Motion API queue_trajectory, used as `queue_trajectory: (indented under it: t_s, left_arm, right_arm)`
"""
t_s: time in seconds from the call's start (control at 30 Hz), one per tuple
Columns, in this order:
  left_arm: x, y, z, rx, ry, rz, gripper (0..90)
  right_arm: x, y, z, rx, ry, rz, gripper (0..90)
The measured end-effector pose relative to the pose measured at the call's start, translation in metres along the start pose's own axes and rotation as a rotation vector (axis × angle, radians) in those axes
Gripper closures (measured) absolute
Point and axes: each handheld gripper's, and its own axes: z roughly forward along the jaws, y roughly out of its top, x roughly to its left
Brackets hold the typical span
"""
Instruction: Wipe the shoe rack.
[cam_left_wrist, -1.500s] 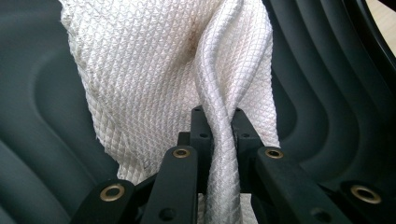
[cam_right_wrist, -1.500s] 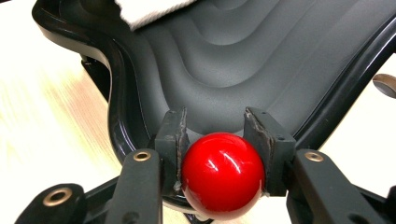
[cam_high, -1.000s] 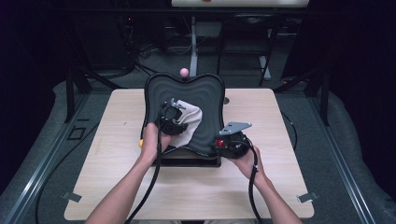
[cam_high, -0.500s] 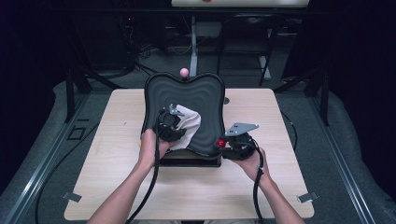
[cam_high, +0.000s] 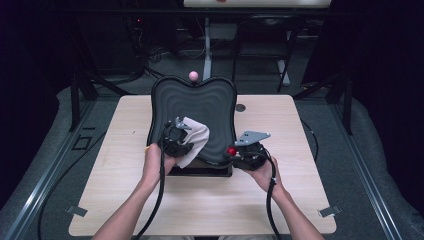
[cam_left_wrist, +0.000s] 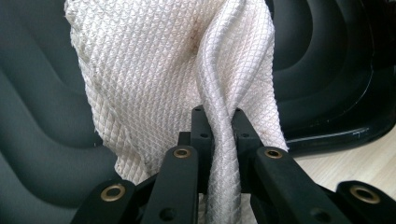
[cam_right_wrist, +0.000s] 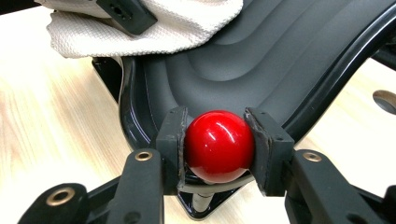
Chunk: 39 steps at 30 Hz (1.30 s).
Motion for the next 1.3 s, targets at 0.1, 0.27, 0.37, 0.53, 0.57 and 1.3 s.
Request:
queue_trajectory:
  t_s: [0.1,0.27,0.37,0.53,0.57,1.3]
  left_arm:
    - [0.001,-0.001,-0.001,0.001,0.007,0.002,82.9]
    - [-0.002,0.003,0.002,-0.015,0.013,0.002,82.8]
    - [-0.006,0.012,0.005,-0.033,0.018,0.005,82.8]
    - [-0.004,0.026,0.009,-0.040,0.016,0.003,82.8]
    - [-0.003,0.030,0.010,-0.043,0.022,0.003,82.7]
    - [0.017,0.083,0.020,-0.056,0.046,-0.019,82.5]
  right_arm:
    - [0.001,0.001,0.003,-0.008,0.007,-0.003,60.7]
    - [0.000,0.001,0.003,-0.004,0.010,-0.008,60.7]
    - [0.000,0.001,0.003,-0.004,0.014,-0.007,60.7]
    - [-0.001,0.000,0.003,-0.008,0.018,-0.006,60.7]
    - [-0.001,0.000,0.003,-0.009,0.020,-0.004,60.7]
    - [-0.001,0.000,0.003,-0.011,0.022,-0.004,60.6]
